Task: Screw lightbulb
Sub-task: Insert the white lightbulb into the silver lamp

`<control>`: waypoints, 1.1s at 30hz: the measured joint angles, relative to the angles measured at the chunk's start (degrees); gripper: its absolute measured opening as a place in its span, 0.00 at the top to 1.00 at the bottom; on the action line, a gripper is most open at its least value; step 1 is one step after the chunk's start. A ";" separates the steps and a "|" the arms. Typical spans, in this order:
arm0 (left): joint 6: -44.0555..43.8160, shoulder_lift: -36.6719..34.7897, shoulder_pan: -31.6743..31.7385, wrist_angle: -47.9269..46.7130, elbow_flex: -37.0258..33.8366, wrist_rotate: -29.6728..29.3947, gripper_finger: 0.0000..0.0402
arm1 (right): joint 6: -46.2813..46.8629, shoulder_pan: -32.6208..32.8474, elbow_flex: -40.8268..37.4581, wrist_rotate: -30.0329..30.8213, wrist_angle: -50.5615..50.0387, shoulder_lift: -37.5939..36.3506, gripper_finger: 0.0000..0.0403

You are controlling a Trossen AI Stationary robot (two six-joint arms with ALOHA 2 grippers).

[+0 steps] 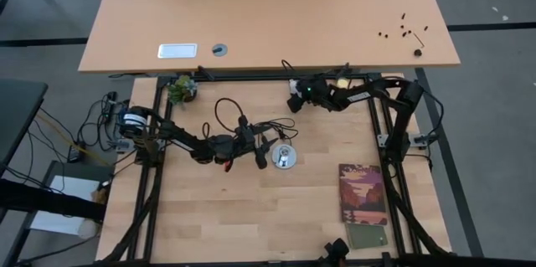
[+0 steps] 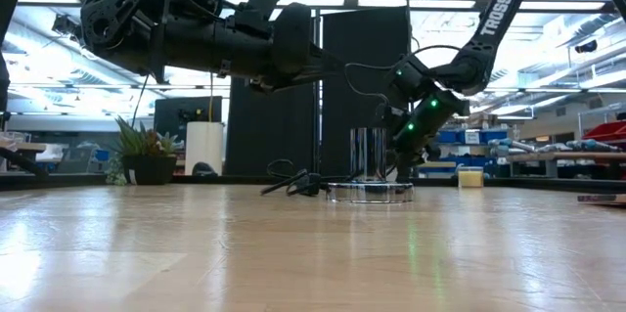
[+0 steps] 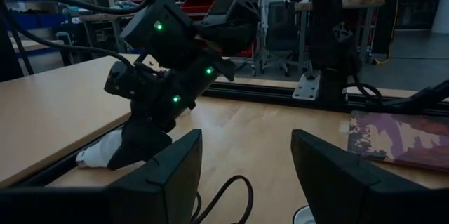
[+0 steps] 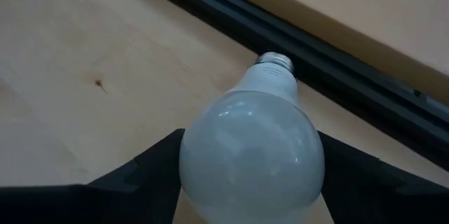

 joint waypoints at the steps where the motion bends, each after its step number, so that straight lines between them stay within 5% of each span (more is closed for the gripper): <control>1: 0.55 0.00 0.00 0.00 0.00 -0.16 0.44 | 0.15 0.08 0.00 -0.38 -1.32 -0.67 0.30; 11: 1.61 0.00 0.00 -0.36 -0.02 -2.60 0.44 | 0.82 4.66 -0.07 -5.05 -19.42 -16.24 0.31; 19: 9.68 0.00 -0.14 -8.93 -0.07 -4.72 0.44 | 7.00 10.86 -0.07 -20.48 -32.66 -30.59 0.30; 33: 23.41 0.00 -3.51 -19.95 7.20 -12.42 0.44 | 18.46 23.46 -0.07 -24.31 -29.24 -33.78 0.30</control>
